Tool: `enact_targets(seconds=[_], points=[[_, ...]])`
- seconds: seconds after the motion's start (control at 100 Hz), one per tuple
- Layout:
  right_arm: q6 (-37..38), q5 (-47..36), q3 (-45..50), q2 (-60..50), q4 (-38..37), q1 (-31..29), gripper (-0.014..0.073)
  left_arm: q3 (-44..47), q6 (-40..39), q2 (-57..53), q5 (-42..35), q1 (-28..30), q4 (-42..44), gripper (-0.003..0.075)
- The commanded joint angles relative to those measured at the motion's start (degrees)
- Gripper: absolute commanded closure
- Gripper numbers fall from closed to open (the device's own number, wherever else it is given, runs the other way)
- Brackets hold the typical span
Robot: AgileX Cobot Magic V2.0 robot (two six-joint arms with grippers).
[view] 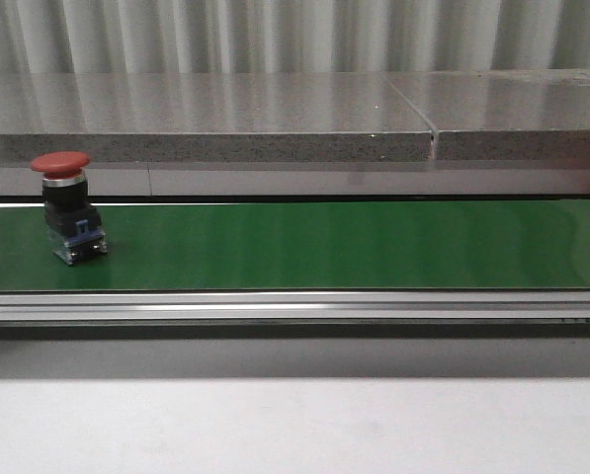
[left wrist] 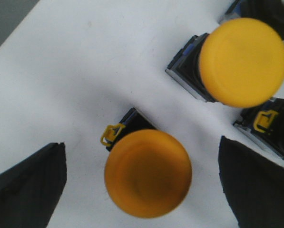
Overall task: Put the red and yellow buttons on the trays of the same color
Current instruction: 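Move the left gripper to a yellow button and grasp it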
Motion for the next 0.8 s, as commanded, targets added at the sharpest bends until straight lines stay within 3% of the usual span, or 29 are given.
enact_targets(seconds=[0.0,0.13,0.2,0.51,0.79], points=[[-0.4,-3.7,-1.5,-0.3,0.2,0.0,0.0661,-2.2,-0.5,-0.5,-0.8,0.0,-0.3,0.0102],[-0.4,-3.7,-1.5,-0.3,0.2,0.0,0.0661,-2.2,-0.5,0.2,-1.5,0.0,-0.2,0.0111],[-0.4,-3.7,-1.5,-0.3,0.2,0.0,0.0661,-2.3,-0.5,0.2,-2.0,0.0,-0.1,0.0167],[-0.4,-3.7,-1.5,-0.3,0.2,0.0,0.0661,-2.5,-0.5,-2.7,-1.0,0.0,-0.1,0.0741],[-0.4,-3.7,-1.5,-0.3,0.2,0.0,0.0661,-2.5,-0.1,-14.6,1.6,-2.5,-0.1,0.074]])
